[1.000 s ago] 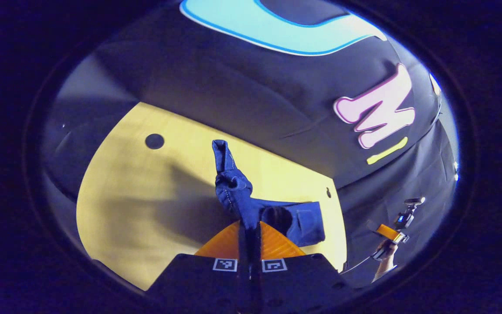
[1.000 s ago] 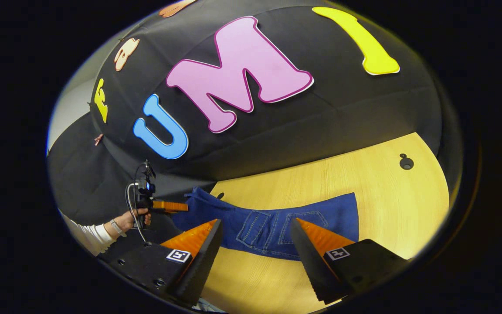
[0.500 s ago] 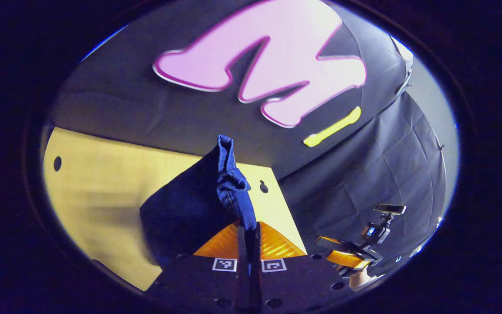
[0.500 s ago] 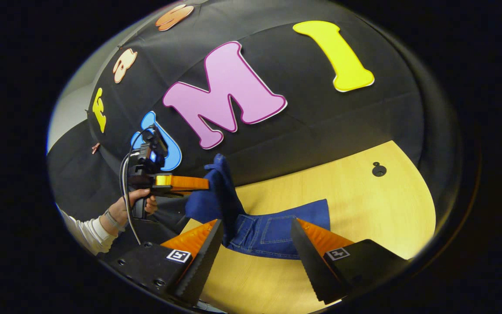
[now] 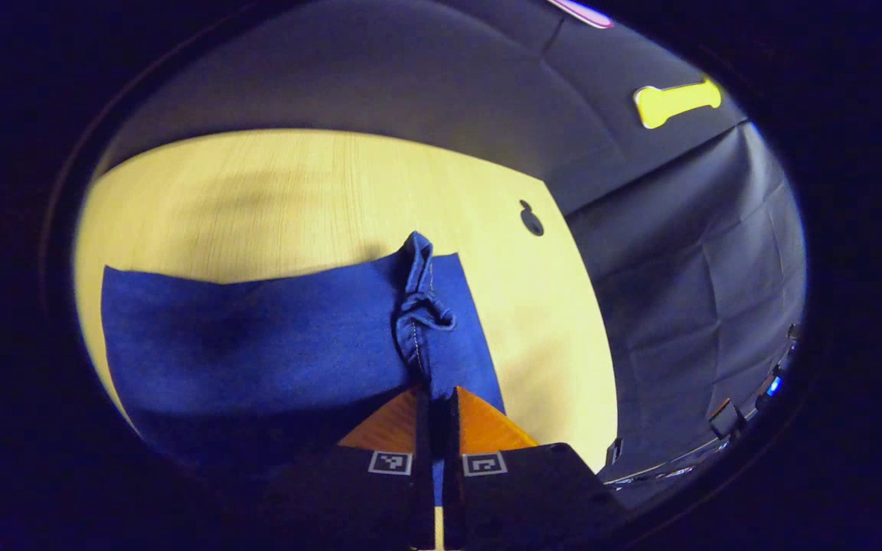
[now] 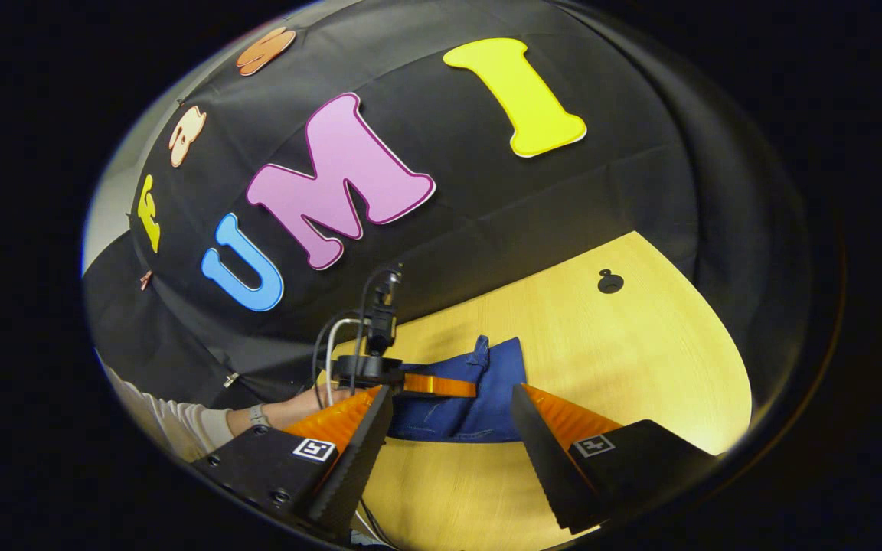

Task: Grasp the waist and the cuffs of the jeans and fold them to make the two legs overlap; first hold the waist and fold one-third of the jeans toward the cuffs, then hold the cuffs and fold the remaining one-third in the same direction to finish folding.

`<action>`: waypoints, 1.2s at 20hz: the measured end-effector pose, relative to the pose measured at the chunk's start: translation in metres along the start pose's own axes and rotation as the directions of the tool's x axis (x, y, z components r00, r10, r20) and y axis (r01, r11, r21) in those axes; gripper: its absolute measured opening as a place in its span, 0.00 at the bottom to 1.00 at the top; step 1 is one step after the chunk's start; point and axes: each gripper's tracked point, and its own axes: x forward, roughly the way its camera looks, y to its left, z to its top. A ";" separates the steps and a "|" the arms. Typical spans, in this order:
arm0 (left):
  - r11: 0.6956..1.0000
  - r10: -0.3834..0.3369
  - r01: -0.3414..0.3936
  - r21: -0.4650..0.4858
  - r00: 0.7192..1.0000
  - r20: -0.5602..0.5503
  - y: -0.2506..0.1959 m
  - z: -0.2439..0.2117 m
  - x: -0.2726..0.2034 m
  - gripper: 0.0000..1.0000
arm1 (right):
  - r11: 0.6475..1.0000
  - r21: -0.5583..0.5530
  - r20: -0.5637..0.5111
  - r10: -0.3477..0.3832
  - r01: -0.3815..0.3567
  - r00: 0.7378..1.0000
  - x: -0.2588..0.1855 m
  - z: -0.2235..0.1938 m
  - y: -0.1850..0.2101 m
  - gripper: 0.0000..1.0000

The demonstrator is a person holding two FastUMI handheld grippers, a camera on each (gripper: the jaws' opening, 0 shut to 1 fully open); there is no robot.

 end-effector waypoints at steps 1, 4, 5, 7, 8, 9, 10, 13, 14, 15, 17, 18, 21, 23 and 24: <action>1.000 0.011 -0.011 0.001 1.000 0.001 0.003 -0.003 0.006 0.15 | 1.000 -0.010 -0.003 -0.017 0.017 1.000 -0.004 -0.001 -0.008 0.96; 0.999 -0.034 0.031 0.040 0.997 0.076 -0.015 0.006 0.004 0.52 | 0.998 -0.040 0.016 -0.048 0.049 0.999 -0.016 0.002 -0.018 0.96; 0.998 -0.047 0.042 0.046 0.993 0.109 -0.028 0.007 0.000 0.75 | 0.998 -0.043 0.022 -0.046 0.047 0.999 -0.019 0.004 -0.017 0.96; 0.994 -0.069 0.055 0.092 0.984 0.165 -0.049 0.013 -0.017 0.99 | 0.998 -0.048 0.028 -0.041 0.042 0.999 -0.026 0.004 -0.012 0.96; 0.991 -0.085 0.061 0.121 0.974 0.209 -0.061 0.017 -0.034 0.97 | 0.998 -0.051 0.032 -0.038 0.040 0.999 -0.029 0.003 -0.009 0.96; 0.985 -0.117 0.080 0.151 0.960 0.255 -0.077 0.021 -0.051 0.97 | 0.998 -0.057 0.037 -0.034 0.036 0.999 -0.034 0.004 -0.003 0.96; 0.980 -0.142 0.089 0.180 0.942 0.305 -0.091 0.024 -0.076 0.96 | 0.998 -0.063 0.046 -0.026 0.029 0.999 -0.040 0.004 0.004 0.96; 0.964 -0.153 0.024 0.264 0.863 0.481 -0.102 0.014 -0.159 0.97 | 0.994 -0.108 0.100 -0.023 0.034 0.995 -0.063 0.010 0.024 0.96; 0.958 -0.135 -0.030 0.286 0.831 0.540 -0.101 0.006 -0.190 0.96 | 0.990 -0.132 0.125 -0.029 0.046 0.992 -0.072 0.012 0.031 0.95; 0.951 -0.115 -0.086 0.298 0.794 0.596 -0.107 -0.008 -0.218 0.97 | 0.984 -0.167 0.155 -0.038 0.065 0.987 -0.082 0.016 0.038 0.96; 0.931 -0.052 -0.215 0.296 0.723 0.689 -0.107 -0.036 -0.275 0.96 | 0.955 -0.262 0.208 -0.085 0.139 0.974 -0.104 0.018 0.046 0.96; 0.921 -0.012 -0.273 0.276 0.690 0.723 -0.107 -0.055 -0.300 0.96 | 0.936 -0.305 0.238 -0.105 0.177 0.965 -0.119 0.020 0.053 0.95; 0.921 0.040 -0.332 0.205 0.603 0.797 -0.122 -0.116 -0.366 0.96 | 0.886 -0.409 0.315 -0.087 0.217 0.945 -0.156 0.023 0.087 0.96; 0.919 0.051 -0.356 0.169 0.532 0.845 -0.126 -0.158 -0.405 0.96 | 0.840 -0.477 0.367 -0.078 0.260 0.927 -0.178 0.021 0.106 0.96; 0.915 0.053 -0.374 0.153 0.487 0.872 -0.128 -0.174 -0.425 0.96 | 0.824 -0.495 0.399 -0.066 0.275 0.915 -0.190 0.022 0.118 0.97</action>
